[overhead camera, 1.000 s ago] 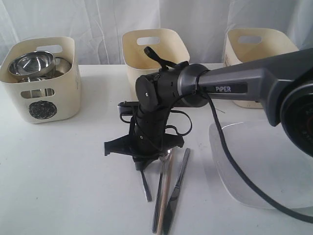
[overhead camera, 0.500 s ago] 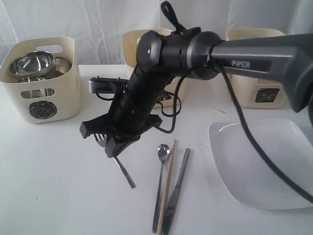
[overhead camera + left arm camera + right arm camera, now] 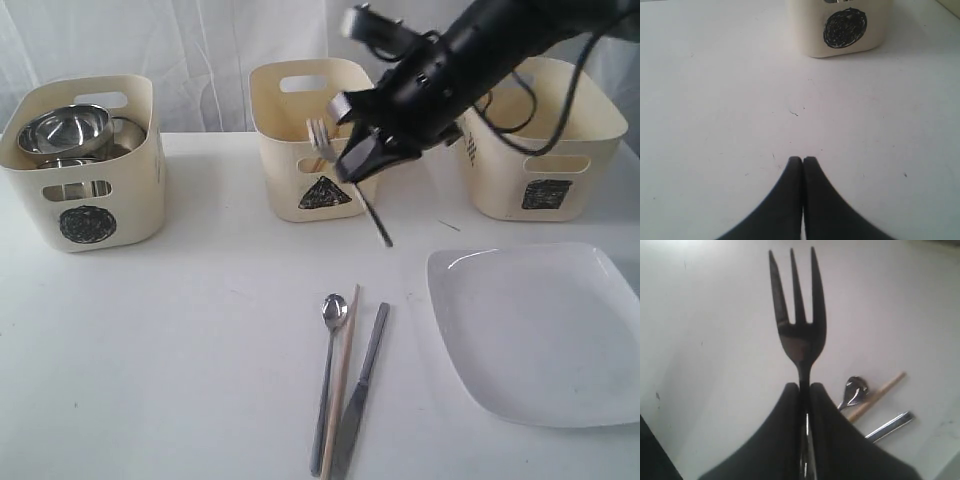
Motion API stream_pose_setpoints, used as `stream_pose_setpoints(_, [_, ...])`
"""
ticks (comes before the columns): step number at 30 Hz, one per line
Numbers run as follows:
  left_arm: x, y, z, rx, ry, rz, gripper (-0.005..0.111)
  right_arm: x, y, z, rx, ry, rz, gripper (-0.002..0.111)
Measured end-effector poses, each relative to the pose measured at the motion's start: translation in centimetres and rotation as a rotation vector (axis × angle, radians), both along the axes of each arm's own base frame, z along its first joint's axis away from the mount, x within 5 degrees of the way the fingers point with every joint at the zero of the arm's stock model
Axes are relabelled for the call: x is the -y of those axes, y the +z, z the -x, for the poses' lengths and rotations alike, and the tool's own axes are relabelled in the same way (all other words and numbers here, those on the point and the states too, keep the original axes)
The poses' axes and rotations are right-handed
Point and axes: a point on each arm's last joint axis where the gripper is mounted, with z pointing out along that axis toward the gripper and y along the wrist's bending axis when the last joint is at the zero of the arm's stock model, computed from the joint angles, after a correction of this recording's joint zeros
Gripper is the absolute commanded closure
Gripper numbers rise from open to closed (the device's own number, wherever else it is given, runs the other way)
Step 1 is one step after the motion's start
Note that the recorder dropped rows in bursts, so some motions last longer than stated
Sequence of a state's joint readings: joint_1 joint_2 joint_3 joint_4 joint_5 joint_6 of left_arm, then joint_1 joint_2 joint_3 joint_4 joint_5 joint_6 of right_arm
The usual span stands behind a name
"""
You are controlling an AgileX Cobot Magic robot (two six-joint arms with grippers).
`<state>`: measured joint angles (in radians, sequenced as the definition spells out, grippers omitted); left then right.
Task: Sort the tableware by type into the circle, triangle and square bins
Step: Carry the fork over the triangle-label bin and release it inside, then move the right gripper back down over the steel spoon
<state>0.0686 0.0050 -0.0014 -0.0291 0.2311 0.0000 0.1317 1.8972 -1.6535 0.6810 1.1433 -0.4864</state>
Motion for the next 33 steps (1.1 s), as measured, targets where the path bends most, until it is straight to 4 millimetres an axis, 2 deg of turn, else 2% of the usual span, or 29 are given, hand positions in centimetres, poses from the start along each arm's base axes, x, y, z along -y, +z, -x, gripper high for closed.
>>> stream_pose_setpoints(4, [0.0, 0.0, 0.0, 0.000, 0.000, 0.000, 0.106, 4.4, 1.1, -1.2, 0.125, -0.029, -0.113, 0.108])
stream_pose_setpoints(6, [0.0, 0.0, 0.0, 0.000, 0.000, 0.000, 0.106, 5.8, 1.7, -1.9, 0.221, -0.021, -0.210, 0.108])
stream_pose_setpoints(9, [0.0, 0.0, 0.0, 0.000, 0.000, 0.000, 0.106, 6.5, 2.3, -3.1, 0.373, -0.023, -0.350, 0.108])
stream_pose_setpoints(13, [0.0, 0.0, 0.0, 0.000, 0.000, 0.000, 0.106, 7.2, 2.3, -5.5, 0.585, -0.135, -0.458, 0.108])
stream_pose_setpoints(16, [0.0, 0.0, 0.0, 0.000, 0.000, 0.000, 0.106, 7.5, 1.4, -7.3, 0.694, -0.207, -0.472, 0.108])
stream_pose_setpoints(20, [0.0, 0.0, 0.0, 0.000, 0.000, 0.000, 0.106, 7.2, 0.1, -9.5, 0.762, -0.230, -0.430, 0.108])
stream_pose_setpoints(25, [0.0, 0.0, 0.0, 0.000, 0.000, 0.000, 0.106, 5.4, -2.5, -12.1, 0.767, -0.253, -0.375, 0.108])
stream_pose_setpoints(27, [0.0, 0.0, 0.0, 0.000, 0.000, 0.000, 0.106, 4.4, -3.5, -12.7, 0.772, -0.250, -0.357, 0.101])
stream_pose_setpoints(29, [0.0, 0.0, 0.0, 0.000, 0.000, 0.000, 0.106, 3.4, -4.6, -13.2, 0.780, -0.226, -0.336, 0.089])
stream_pose_setpoints(31, [0.0, 0.0, 0.0, 0.000, 0.000, 0.000, 0.106, 2.7, -5.2, -13.4, 0.781, -0.211, -0.328, 0.075])
stream_pose_setpoints(33, [0.0, 0.0, 0.0, 0.000, 0.000, 0.000, 0.106, 2.1, -5.5, -13.4, 0.778, -0.198, -0.328, 0.068])
